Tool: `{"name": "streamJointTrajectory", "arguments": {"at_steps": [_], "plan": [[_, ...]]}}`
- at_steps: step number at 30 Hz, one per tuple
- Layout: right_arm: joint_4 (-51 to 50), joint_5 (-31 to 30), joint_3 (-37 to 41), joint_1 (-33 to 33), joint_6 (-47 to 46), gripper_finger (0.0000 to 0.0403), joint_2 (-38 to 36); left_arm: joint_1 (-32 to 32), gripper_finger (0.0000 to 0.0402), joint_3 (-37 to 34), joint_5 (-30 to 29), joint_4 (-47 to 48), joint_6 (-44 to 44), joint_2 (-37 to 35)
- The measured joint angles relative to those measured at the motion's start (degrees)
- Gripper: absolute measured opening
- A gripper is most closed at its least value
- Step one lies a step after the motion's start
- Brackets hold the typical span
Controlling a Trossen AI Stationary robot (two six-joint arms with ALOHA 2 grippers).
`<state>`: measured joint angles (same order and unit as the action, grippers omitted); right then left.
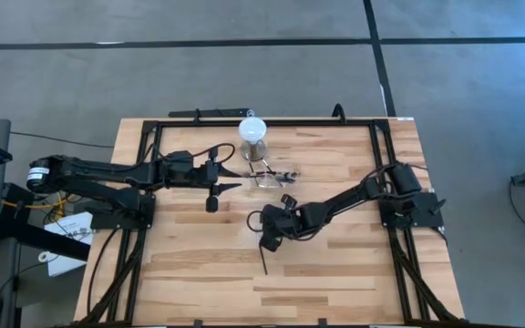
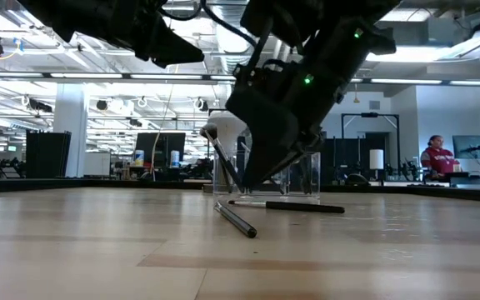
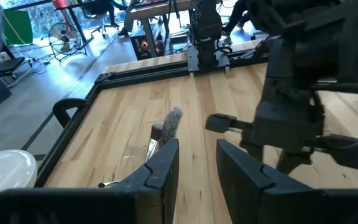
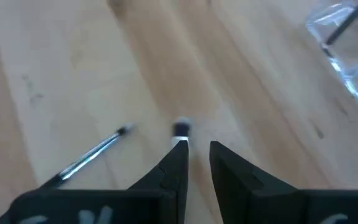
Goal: Put items in baskets/containers
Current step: Put the black eyeshadow brush into the transparent organizer
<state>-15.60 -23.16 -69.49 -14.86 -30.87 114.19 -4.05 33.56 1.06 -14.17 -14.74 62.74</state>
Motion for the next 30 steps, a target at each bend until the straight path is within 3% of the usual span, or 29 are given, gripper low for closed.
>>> {"name": "streamJointTrajectory", "arguments": {"at_steps": [3,7,14,19,24,30], "plan": [[-0.29,1.42,-0.03,0.53,-0.13,0.0059,0.00,0.00,0.0104,0.00,0.00,0.00,0.00,0.00],[-3.68,9.14,-2.72,1.31,-0.84,0.0059,-0.39,0.00,0.0104,0.00,0.00,0.01,0.00,0.00],[-23.98,17.39,-14.58,2.00,5.25,0.0059,-1.90,0.00,0.0104,0.00,0.01,-0.07,0.00,0.00],[-36.71,18.52,-20.19,1.41,7.10,0.0059,-2.25,0.00,0.0104,0.00,0.02,-0.44,0.00,0.00],[-35.91,18.71,-20.49,1.36,14.09,0.0059,-1.93,-0.01,0.0104,0.00,0.01,-0.77,-0.01,0.00],[-37.41,18.52,-20.52,2.00,10.15,0.0059,-2.12,0.00,0.0104,0.00,0.00,-0.74,0.00,0.00]]}}
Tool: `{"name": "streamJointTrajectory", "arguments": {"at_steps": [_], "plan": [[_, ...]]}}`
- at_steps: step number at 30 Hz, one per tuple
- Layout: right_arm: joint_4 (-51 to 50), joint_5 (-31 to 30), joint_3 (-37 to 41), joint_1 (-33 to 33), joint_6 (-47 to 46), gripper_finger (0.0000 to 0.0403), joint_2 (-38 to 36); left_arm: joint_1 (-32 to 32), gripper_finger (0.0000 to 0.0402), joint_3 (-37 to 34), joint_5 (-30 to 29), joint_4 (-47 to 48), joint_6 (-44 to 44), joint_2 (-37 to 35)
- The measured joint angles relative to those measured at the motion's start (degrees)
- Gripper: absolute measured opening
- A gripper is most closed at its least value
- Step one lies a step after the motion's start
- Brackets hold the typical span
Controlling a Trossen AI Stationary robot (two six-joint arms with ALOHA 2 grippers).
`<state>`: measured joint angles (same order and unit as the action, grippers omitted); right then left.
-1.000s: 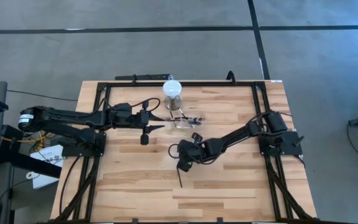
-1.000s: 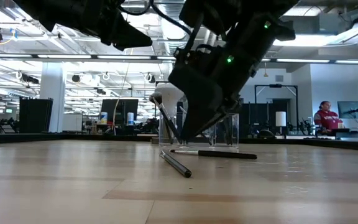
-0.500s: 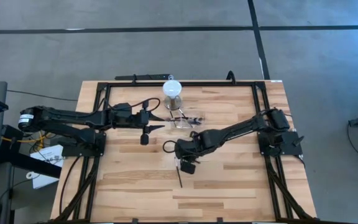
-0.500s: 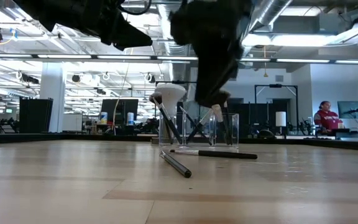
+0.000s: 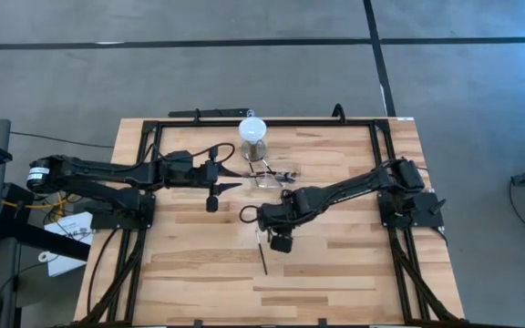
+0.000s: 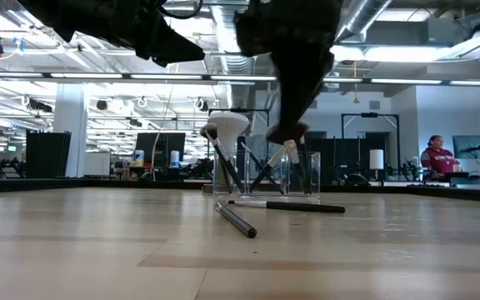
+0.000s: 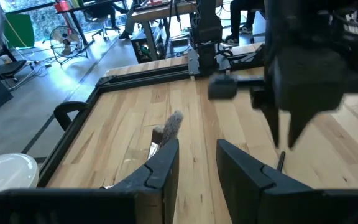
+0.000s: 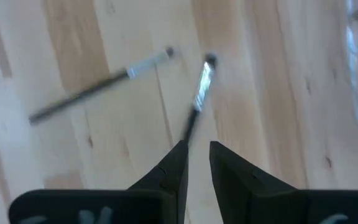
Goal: Put items in baskets/containers
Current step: Put the black eyeshadow brush into the transparent organizer
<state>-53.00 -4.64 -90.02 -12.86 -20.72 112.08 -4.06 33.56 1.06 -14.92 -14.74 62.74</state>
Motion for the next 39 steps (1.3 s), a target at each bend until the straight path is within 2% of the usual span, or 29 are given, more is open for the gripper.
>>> {"name": "streamJointTrajectory", "arguments": {"at_steps": [7,9,12,13,14,17,20,22,23,27,35,39], "plan": [[-10.65,-1.35,0.00,-1.43,-3.56,0.0059,-8.28,0.00,0.0104,0.00,0.00,-0.08,0.00,0.00],[-15.01,-6.72,0.01,-2.83,-5.13,0.0059,-11.90,0.00,0.0104,0.00,0.00,-0.17,0.00,0.00],[-13.88,-23.26,4.44,-7.34,-8.49,0.0059,-18.10,0.00,0.0104,0.00,0.00,-0.35,0.00,0.00],[-10.63,-28.31,7.94,-9.31,-9.55,0.0059,-20.25,-0.01,0.0104,0.00,0.00,-0.40,0.07,0.00],[-5.68,-30.87,12.08,-10.87,-10.23,0.0059,-22.19,0.00,0.0104,0.00,0.00,-0.41,0.16,0.00],[14.75,-31.14,26.72,-14.41,-10.73,0.0059,-26.29,0.00,0.0104,0.00,0.00,-0.50,0.17,0.00],[43.29,-31.10,39.26,-15.86,-6.28,0.0059,-26.42,-0.02,0.0104,0.00,0.02,-0.55,0.17,0.00],[59.42,-31.17,43.91,-16.02,-0.64,0.0059,-24.63,-0.01,0.0104,0.00,0.00,-0.55,0.17,0.00],[64.33,-31.20,45.19,-15.98,2.12,0.0059,-23.71,-0.01,0.0104,0.00,0.00,-0.55,0.17,0.00],[69.26,-31.51,45.94,-14.57,9.84,0.0059,-20.54,0.00,0.0104,0.00,0.01,-0.55,0.35,0.00],[74.13,-31.25,45.10,-10.12,9.78,0.0059,-13.04,-0.01,0.0104,0.00,0.00,-0.84,0.39,0.00],[73.18,-27.53,43.83,-8.10,9.61,0.0059,-12.66,-0.01,0.0104,0.00,0.01,-0.85,0.39,0.00]]}}
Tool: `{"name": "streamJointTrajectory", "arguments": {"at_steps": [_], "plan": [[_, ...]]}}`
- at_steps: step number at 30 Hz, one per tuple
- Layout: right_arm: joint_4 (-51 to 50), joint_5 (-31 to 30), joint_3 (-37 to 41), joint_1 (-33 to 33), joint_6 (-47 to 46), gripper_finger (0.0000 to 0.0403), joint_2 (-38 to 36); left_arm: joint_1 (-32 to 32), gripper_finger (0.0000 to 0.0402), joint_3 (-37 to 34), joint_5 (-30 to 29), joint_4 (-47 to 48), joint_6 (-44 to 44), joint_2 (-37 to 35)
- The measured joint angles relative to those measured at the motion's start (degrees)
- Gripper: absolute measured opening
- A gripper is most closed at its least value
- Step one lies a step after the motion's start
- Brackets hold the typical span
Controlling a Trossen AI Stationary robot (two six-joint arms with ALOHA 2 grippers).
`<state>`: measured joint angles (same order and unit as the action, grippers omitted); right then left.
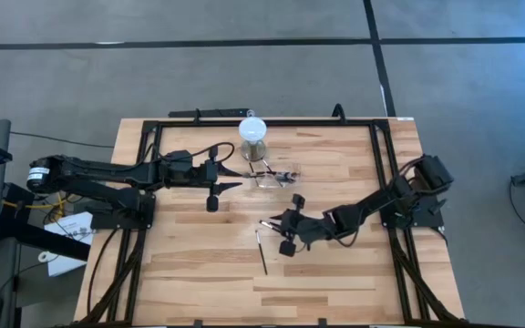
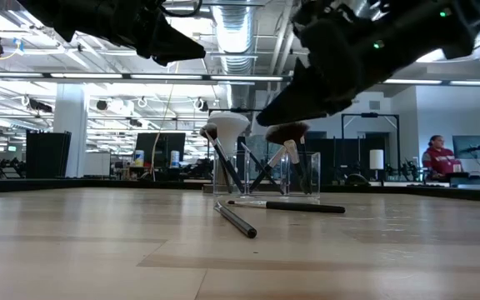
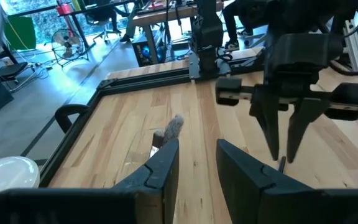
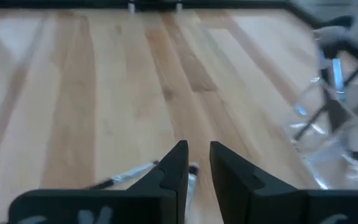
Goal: Put items in baskets/containers
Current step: Put the black eyeshadow brush into the transparent organizer
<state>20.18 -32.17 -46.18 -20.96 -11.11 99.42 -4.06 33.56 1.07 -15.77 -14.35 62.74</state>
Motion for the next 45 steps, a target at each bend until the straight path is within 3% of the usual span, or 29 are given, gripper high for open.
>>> {"name": "streamJointTrajectory", "arguments": {"at_steps": [6,12,15,21,24,32,38,40,45], "plan": [[-1.37,9.29,-1.19,2.08,-7.16,0.0079,-0.54,0.00,0.0104,0.00,0.00,0.04,0.00,0.00],[-9.40,9.26,-1.59,2.36,-9.68,0.0114,-0.25,0.00,0.0104,-0.01,0.00,0.26,0.02,0.00],[-8.79,5.13,-1.59,2.15,-15.09,0.0126,2.60,0.01,0.0104,-0.02,-0.01,0.31,0.02,0.00],[0.37,4.73,-1.54,1.45,-15.98,0.0134,11.46,0.01,0.0104,-0.02,0.00,0.33,0.04,0.00],[3.44,4.23,-1.73,1.97,-16.03,0.0131,14.91,0.00,0.0104,-0.02,0.00,0.31,0.04,0.00],[0.90,5.76,-2.59,4.43,-20.54,0.0106,15.71,0.01,0.0104,-0.02,0.01,0.31,0.26,0.00],[0.52,9.16,-2.51,6.40,-21.86,0.0026,15.78,0.42,0.0104,-0.02,0.12,0.30,3.52,0.00],[0.53,9.26,-2.52,6.62,-20.82,0.0013,15.80,0.81,0.0104,-0.29,2.88,-0.03,6.26,0.24],[1.70,10.29,-2.42,7.86,-19.57,0.0024,15.80,3.14,0.0104,-3.75,13.81,-0.13,7.78,5.16]]}}
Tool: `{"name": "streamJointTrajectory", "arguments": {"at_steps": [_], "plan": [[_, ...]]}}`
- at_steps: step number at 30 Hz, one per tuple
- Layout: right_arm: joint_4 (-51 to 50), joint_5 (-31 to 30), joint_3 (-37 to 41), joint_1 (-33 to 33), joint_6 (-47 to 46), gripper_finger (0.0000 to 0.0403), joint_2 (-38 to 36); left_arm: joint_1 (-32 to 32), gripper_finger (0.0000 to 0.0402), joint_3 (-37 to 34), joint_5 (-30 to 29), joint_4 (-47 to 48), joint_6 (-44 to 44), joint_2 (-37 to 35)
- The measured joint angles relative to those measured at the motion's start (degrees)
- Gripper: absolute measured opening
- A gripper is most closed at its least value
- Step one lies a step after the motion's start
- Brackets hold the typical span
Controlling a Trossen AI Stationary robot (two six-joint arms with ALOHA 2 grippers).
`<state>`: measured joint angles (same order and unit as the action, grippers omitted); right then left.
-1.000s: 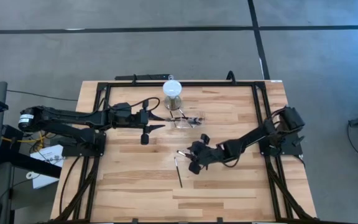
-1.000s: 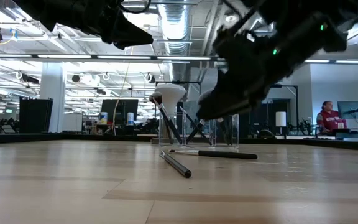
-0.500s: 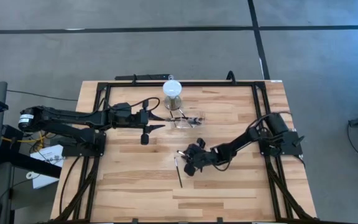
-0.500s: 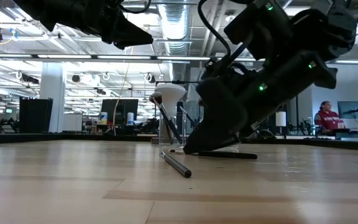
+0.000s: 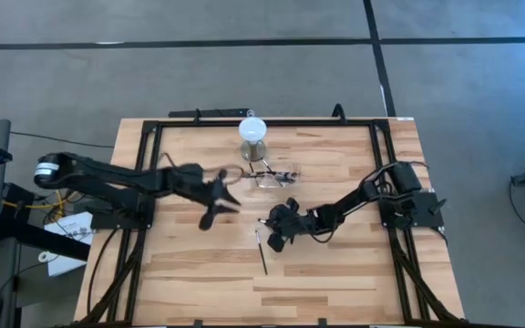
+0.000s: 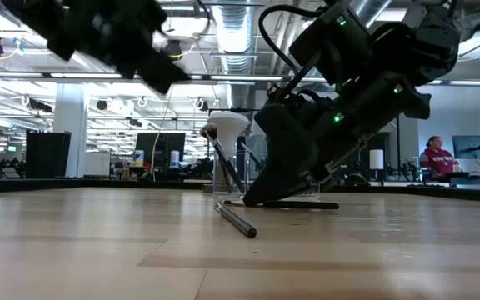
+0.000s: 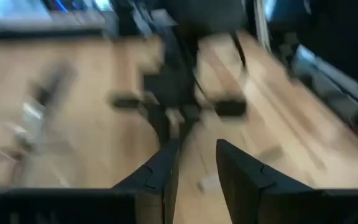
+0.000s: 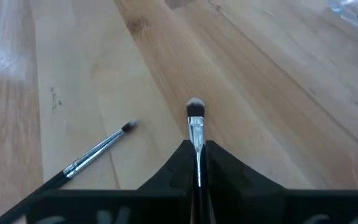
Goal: Put items in baskets/containers
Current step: Put the black eyeshadow brush into the transparent organizer
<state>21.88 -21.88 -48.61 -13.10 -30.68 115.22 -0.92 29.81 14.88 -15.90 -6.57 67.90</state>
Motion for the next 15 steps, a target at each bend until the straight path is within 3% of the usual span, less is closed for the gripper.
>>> {"name": "streamJointTrajectory", "arguments": {"at_steps": [7,15], "plan": [[6.44,0.03,-0.45,0.72,5.46,0.0013,0.56,4.62,0.0108,-2.08,-3.02,-9.15,0.00,13.64],[7.04,-0.03,-2.18,0.66,5.86,0.0002,0.52,4.32,0.0139,-1.97,-7.97,-18.10,-0.11,25.83]]}}
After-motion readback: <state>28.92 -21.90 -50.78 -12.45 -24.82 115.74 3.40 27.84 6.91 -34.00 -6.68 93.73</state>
